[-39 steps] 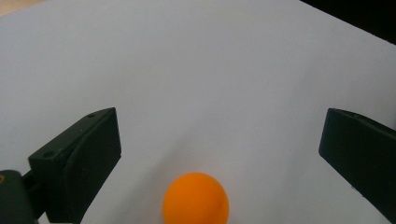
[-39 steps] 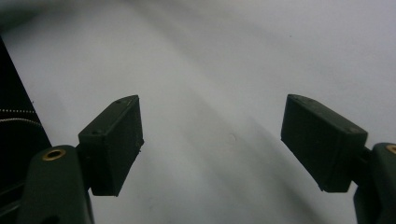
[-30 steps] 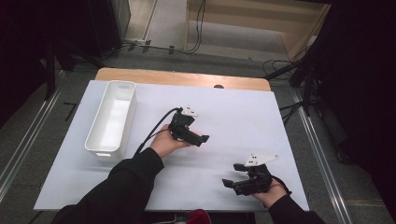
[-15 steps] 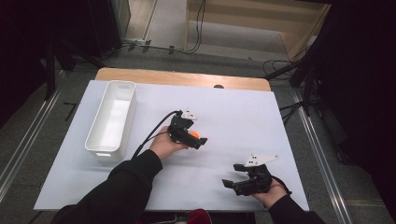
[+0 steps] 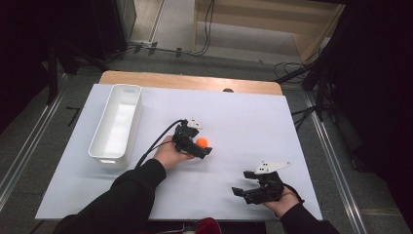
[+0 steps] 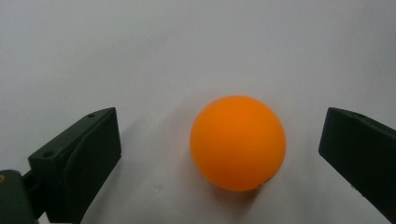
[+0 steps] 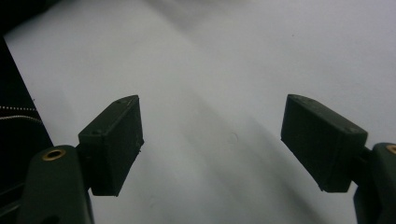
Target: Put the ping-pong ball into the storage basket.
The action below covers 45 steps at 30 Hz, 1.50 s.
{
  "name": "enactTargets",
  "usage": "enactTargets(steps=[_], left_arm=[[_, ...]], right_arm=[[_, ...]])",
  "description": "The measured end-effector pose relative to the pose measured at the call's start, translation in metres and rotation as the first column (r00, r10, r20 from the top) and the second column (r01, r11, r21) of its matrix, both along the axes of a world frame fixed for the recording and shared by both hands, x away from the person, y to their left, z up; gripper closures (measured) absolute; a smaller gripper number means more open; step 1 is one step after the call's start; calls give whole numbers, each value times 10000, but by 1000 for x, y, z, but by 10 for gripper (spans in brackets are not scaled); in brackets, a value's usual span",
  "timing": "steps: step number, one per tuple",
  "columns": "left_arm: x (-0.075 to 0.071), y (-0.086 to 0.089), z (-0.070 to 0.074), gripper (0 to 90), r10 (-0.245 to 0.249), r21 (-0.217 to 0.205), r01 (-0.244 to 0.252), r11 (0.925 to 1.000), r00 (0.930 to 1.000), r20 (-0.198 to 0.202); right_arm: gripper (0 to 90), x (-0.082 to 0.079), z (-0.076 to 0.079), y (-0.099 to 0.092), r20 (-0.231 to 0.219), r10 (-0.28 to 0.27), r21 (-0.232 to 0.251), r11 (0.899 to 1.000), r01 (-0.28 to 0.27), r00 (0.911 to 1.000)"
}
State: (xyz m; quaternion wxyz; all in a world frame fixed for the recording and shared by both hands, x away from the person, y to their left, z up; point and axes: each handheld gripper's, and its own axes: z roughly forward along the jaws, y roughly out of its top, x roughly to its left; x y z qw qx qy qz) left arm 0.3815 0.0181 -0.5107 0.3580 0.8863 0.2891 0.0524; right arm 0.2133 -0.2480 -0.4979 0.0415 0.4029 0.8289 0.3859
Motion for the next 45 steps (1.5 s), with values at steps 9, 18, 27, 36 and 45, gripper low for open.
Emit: enactTargets(steps=[9, 18, 27, 36, 45], left_arm=[[-12, -7, -6, 23, -70, 808, -31, 9967, 9921, 1249], [-13, -3, -5, 123, 194, 407, -253, 9988, 9900, 1400], [-16, -1, -4, 461, -59, 106, 43, 9999, 9869, 1610], [-17, -2, -3, 500, 15, 73, -27, 10000, 9878, 1558], [-16, -1, -2, 503, 59, 49, -67, 10000, 9907, 1362]], right_arm=[[195, -1, 0, 0, 7, 18, -63, 10000, -17, 10000], [195, -2, -1, 2, 45, 41, -221, 9997, -40, 10000], [196, -2, -1, 1, 61, 81, -269, 9996, -79, 9999], [195, -2, -1, 1, 41, 126, -282, 9995, -125, 9999], [196, -2, -1, 1, 68, 131, -242, 9996, -129, 9999]])
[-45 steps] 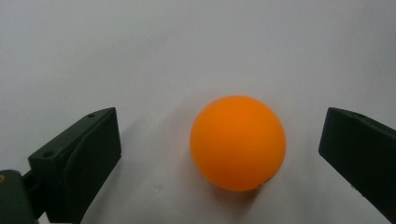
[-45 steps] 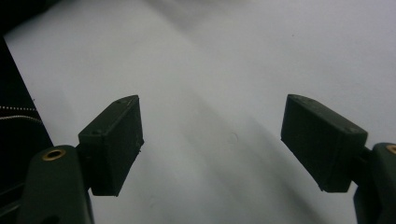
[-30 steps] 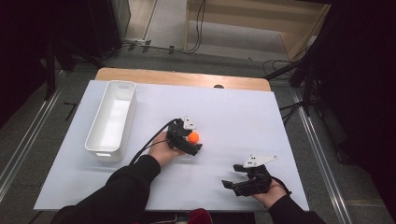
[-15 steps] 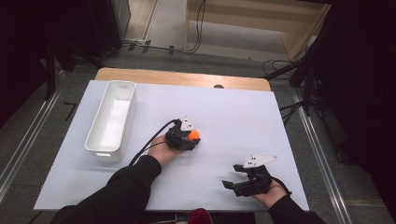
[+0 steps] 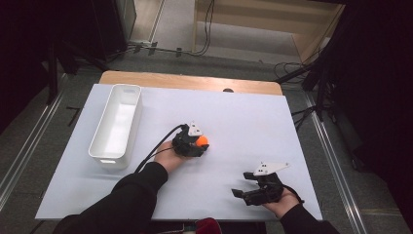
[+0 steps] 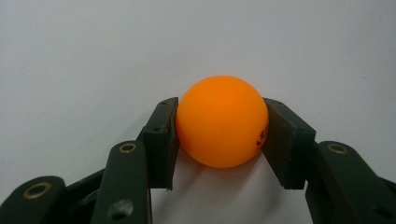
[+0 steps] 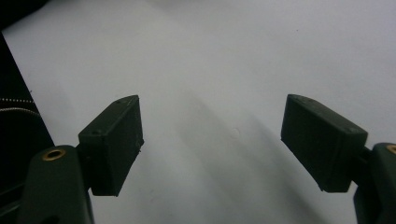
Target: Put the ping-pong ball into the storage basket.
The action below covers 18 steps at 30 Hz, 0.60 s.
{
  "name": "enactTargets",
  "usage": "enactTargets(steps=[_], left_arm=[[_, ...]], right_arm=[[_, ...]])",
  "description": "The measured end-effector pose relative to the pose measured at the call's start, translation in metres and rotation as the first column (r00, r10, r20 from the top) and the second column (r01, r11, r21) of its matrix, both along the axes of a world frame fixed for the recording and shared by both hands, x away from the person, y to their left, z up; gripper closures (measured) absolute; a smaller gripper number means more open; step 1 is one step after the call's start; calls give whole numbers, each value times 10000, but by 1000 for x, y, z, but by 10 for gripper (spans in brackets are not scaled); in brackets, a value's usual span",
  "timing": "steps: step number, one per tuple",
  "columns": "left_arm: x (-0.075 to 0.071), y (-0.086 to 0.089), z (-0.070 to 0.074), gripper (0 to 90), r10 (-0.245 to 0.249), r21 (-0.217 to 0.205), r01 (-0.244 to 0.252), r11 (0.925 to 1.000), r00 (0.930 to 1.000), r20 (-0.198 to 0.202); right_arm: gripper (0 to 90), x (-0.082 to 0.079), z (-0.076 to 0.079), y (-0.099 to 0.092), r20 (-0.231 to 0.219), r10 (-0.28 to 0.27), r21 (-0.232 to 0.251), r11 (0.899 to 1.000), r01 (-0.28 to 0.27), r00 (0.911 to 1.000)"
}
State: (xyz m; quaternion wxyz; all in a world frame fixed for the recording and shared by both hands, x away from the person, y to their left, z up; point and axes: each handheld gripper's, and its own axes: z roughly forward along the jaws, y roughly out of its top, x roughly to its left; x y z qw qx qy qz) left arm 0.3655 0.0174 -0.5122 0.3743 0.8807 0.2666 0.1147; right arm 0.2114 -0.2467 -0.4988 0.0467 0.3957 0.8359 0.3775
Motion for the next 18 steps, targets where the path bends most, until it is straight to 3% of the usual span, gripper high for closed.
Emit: enactTargets(steps=[8, 18], left_arm=[[-2, 2, 11, 502, -93, -448, 76, 9990, 9993, -372], [-14, 4, 27, 501, -551, -463, 534, 9975, 9978, -366]], right_arm=[[195, 0, -1, 0, -54, 34, 2, 10000, -34, 10000], [195, 0, -1, 0, -84, 60, 33, 10000, -59, 9999]])
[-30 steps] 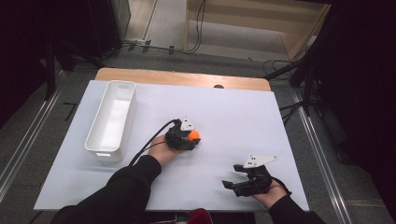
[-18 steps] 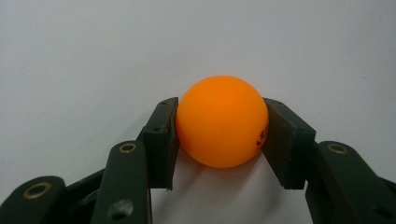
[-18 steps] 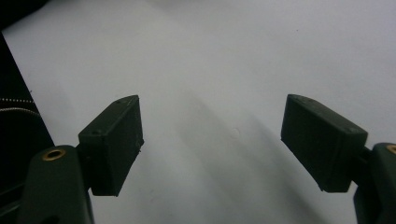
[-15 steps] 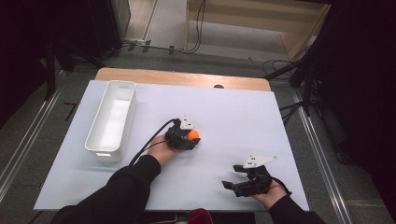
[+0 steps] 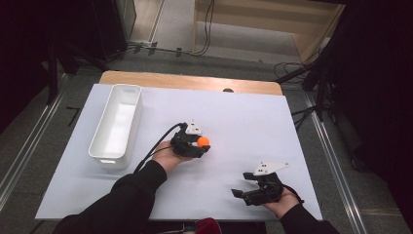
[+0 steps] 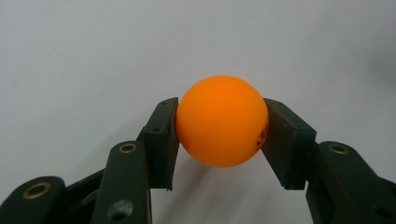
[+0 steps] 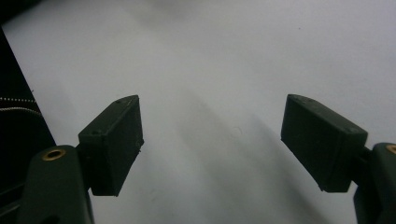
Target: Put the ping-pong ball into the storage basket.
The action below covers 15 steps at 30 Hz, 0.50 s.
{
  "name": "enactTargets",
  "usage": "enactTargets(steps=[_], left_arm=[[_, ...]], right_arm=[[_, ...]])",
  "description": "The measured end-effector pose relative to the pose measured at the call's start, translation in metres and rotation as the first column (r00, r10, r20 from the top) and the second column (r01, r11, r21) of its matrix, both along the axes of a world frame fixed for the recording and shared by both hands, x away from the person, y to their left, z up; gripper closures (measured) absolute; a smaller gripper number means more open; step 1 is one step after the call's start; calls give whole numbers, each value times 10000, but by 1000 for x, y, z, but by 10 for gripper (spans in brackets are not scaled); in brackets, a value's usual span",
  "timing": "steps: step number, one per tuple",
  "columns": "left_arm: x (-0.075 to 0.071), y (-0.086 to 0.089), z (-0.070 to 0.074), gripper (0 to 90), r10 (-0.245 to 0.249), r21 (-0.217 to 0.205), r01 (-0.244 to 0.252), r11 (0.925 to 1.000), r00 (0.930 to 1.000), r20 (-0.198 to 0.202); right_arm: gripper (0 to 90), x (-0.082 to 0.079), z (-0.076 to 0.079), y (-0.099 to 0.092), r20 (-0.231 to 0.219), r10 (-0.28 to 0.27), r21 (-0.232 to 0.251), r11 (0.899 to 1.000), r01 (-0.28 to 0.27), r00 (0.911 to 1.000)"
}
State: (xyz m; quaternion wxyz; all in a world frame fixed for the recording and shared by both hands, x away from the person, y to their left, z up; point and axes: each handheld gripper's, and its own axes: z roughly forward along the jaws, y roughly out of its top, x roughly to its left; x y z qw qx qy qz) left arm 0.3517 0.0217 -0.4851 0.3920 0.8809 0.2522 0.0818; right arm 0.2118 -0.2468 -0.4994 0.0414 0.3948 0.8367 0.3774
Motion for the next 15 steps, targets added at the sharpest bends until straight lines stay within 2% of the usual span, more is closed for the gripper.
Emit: enactTargets(steps=[3, 6, 11, 15], left_arm=[[-3, 2, 5, 501, -134, 15, 133, 9999, 9999, 68], [-4, 5, 9, 501, -291, -147, 290, 9995, 9996, -25], [-5, 8, 14, 501, -276, -275, 273, 9992, 9996, -89], [-6, 10, 16, 501, -330, -215, 328, 9992, 9994, -79]], right_arm=[[195, 0, 0, 0, 6, -22, -1, 10000, 22, 10000], [195, 0, 0, 0, -1, -25, -8, 10000, 25, 10000], [195, 0, 0, 1, -52, -20, 13, 10000, 20, 10000], [195, 0, 0, 0, -30, -4, 9, 10000, 4, 10000]])
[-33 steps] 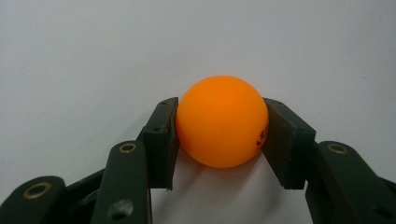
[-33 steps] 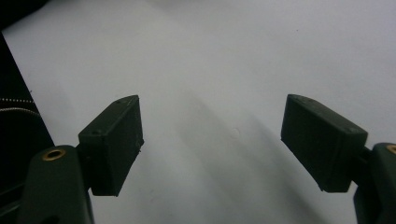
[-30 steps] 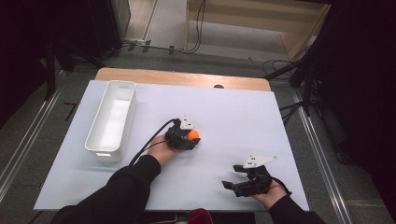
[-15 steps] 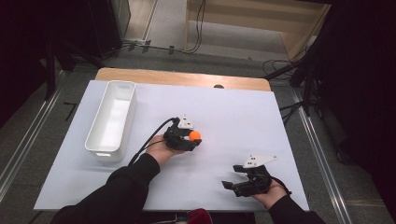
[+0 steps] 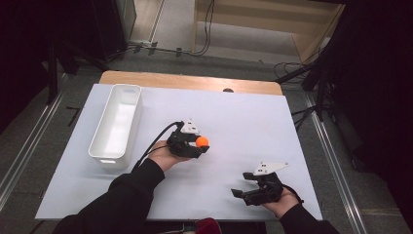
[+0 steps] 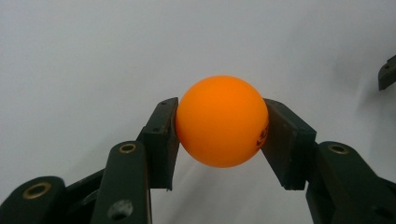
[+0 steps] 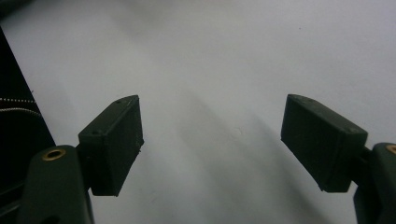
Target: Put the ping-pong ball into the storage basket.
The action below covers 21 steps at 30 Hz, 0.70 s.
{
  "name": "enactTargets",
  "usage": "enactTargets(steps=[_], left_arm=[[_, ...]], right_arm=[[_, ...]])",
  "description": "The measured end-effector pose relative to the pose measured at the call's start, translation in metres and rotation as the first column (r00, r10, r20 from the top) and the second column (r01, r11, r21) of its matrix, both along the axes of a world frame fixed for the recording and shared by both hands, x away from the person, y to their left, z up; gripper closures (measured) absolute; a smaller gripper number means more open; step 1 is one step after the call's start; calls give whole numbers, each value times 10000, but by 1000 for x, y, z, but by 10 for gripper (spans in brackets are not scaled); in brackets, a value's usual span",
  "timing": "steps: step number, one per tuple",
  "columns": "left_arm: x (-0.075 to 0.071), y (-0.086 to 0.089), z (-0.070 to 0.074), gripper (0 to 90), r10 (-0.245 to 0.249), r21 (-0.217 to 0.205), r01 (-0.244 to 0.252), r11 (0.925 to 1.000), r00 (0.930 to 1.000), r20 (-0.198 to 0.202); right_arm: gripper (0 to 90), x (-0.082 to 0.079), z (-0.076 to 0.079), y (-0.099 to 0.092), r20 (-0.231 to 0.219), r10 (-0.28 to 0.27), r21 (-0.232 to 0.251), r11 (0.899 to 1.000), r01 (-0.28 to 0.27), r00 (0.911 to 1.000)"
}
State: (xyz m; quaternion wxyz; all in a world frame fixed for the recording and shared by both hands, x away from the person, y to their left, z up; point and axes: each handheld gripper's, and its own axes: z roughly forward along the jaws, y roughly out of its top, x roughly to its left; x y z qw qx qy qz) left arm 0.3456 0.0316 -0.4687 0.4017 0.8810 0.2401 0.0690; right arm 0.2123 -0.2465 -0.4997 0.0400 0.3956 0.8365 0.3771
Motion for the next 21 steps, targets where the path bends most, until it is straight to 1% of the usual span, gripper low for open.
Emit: enactTargets(steps=[3, 6, 7, 9, 11, 12, 14, 15, 18, 21], left_arm=[[-2, 1, 1, 501, -40, -37, 40, 10000, 10000, 42], [-2, 2, 2, 501, -134, 69, 134, 9999, 9999, 16], [-2, 2, 2, 501, -155, 71, 155, 9999, 9999, 1], [-2, 3, 3, 501, -120, 18, 120, 9999, 9999, -27], [-2, 5, 5, 501, -150, 23, 150, 9999, 9998, -138], [-2, 5, 6, 501, -102, -39, 101, 9999, 9997, -243], [-1, 8, 7, 501, -96, -65, 92, 9999, 9982, -590], [-1, 9, 8, 501, -81, -93, 75, 9999, 9978, -659], [-1, 12, 12, 501, -105, -147, 93, 9998, 9967, -804], [0, 15, 17, 501, -121, -201, 105, 9997, 9967, -799]], right_arm=[[195, 0, 0, 0, 51, -51, 43, 10000, 51, 10000], [195, 0, 1, 0, 8, -82, 164, 9998, 81, 10000], [195, 1, 2, -1, 86, -83, 172, 9998, 81, 9999], [195, 1, 2, -1, 76, -144, 228, 9996, 142, 9999], [195, 1, 2, -1, 38, -168, 269, 9995, 167, 9999], [195, 1, 2, -1, 39, -160, 278, 9995, 159, 9999], [195, 1, 2, -1, 79, -150, 287, 9995, 148, 9999], [196, 1, 2, -1, 59, -162, 290, 9994, 161, 9999], [195, 1, 2, -1, 61, -152, 268, 9995, 150, 9999], [195, 1, 2, -2, 91, -134, 309, 9994, 131, 9999]])
